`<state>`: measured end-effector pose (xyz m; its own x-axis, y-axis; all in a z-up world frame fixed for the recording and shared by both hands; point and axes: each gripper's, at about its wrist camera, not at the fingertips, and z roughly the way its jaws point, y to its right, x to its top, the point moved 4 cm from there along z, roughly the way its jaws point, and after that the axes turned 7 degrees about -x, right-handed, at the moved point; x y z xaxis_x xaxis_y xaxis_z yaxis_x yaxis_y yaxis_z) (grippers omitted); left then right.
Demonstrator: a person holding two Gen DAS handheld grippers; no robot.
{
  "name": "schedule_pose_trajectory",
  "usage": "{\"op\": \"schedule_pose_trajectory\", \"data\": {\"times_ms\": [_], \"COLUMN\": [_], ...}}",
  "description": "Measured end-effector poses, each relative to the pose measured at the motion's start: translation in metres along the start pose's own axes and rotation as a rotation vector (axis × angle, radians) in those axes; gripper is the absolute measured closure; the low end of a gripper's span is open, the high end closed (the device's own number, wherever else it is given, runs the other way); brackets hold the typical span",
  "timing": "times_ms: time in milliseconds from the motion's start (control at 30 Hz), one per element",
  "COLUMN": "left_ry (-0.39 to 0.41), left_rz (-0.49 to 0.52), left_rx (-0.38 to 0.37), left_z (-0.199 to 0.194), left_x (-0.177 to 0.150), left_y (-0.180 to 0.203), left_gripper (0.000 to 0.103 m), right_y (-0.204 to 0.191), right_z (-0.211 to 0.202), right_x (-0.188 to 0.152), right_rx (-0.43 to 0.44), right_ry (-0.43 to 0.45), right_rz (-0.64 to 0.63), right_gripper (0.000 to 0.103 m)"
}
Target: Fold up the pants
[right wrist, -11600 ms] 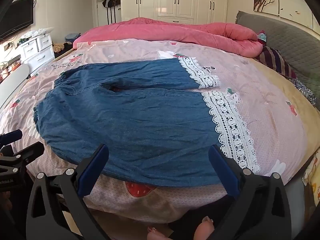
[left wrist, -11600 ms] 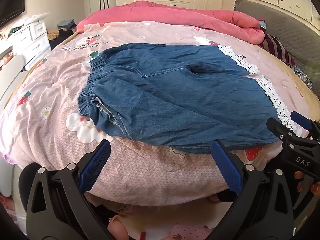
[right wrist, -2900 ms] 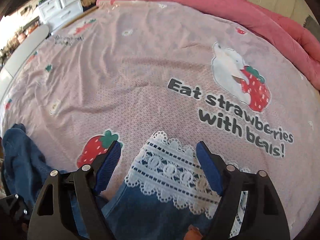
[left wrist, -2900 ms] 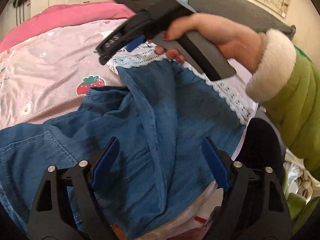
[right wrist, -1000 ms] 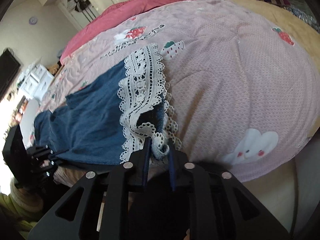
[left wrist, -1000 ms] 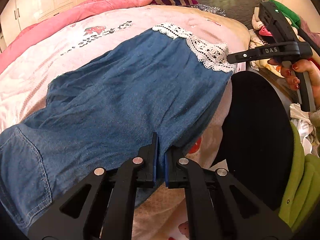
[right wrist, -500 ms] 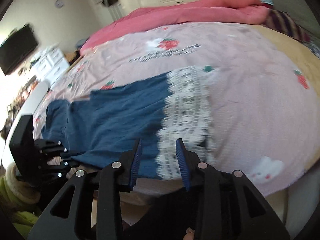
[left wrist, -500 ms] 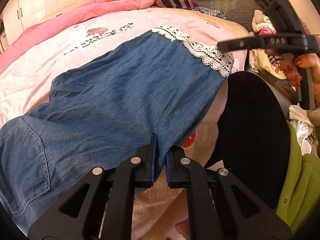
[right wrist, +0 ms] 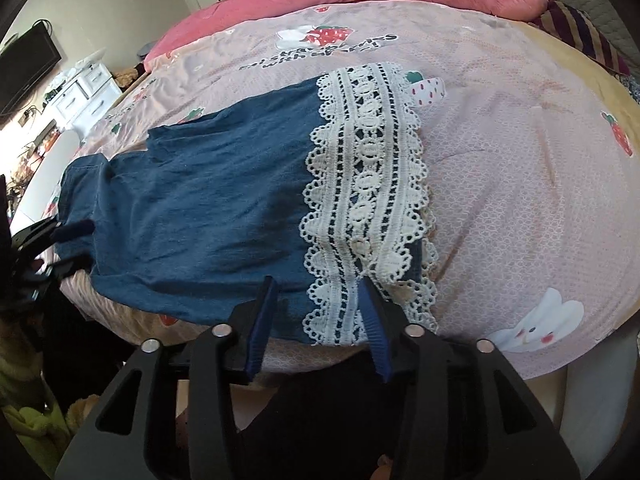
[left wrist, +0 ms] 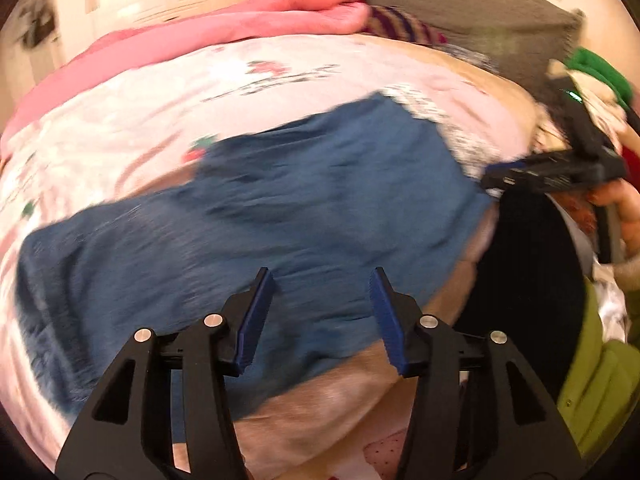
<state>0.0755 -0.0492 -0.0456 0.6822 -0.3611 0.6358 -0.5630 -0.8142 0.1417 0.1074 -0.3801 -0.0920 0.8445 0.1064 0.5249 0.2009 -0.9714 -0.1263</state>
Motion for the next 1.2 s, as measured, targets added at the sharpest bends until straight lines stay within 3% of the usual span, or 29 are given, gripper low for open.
{"op": "schedule_pose_trajectory", "data": {"times_ms": [100,167,233,333,500,600,700,800,933,1033,1100,1200], "left_ry": [-0.001,-0.004,0.001,0.013,0.089,0.113,0.118,0.106,0.103,0.101,0.103,0.088], "left_rz": [-0.079,-0.118,-0.163,-0.160,-0.143,-0.107,-0.126,-0.154,-0.211,-0.234,-0.236,-0.237], "left_rx": [0.077,0.123,0.078,0.073,0.016,0.113,0.159,0.254,0.321,0.335,0.324,0.325], "left_z": [-0.008,-0.011,-0.012,-0.016,-0.035,-0.044,-0.056,-0.066,-0.080,-0.081,-0.082,-0.075], "left_x": [-0.007,-0.012,-0.017,-0.016,0.003,0.011,0.006,-0.005,-0.020,-0.025,-0.030,-0.034], "left_y": [-0.033,-0.052,-0.064,-0.063,-0.048,-0.049,-0.060,-0.080,-0.105,-0.115,-0.117,-0.120], "left_gripper": [0.059,0.056,0.056,0.056,0.043,0.038,0.034,0.033,0.032,0.032,0.032,0.032], "right_y": [0.001,-0.002,-0.006,-0.028,-0.077,-0.117,-0.150,-0.179,-0.203,-0.212,-0.215,-0.219], "right_z": [0.000,-0.005,-0.016,-0.041,-0.040,-0.022,-0.004,0.023,0.053,0.075,0.087,0.100], "right_x": [0.001,0.003,0.007,0.026,0.062,0.092,0.113,0.129,0.142,0.149,0.153,0.153], "right_rx": [0.008,0.030,0.044,0.088,0.133,0.172,0.217,0.214,0.193,0.173,0.188,0.208], "right_ry": [-0.003,0.002,0.027,0.119,0.160,0.164,0.148,0.110,0.049,0.010,-0.027,-0.088], "right_rz": [0.006,0.016,0.008,-0.042,-0.181,-0.283,-0.360,-0.440,-0.499,-0.513,-0.503,-0.493], "right_gripper": [0.059,0.050,0.043,0.036,0.031,0.031,0.031,0.032,0.032,0.035,0.043,0.067]}}
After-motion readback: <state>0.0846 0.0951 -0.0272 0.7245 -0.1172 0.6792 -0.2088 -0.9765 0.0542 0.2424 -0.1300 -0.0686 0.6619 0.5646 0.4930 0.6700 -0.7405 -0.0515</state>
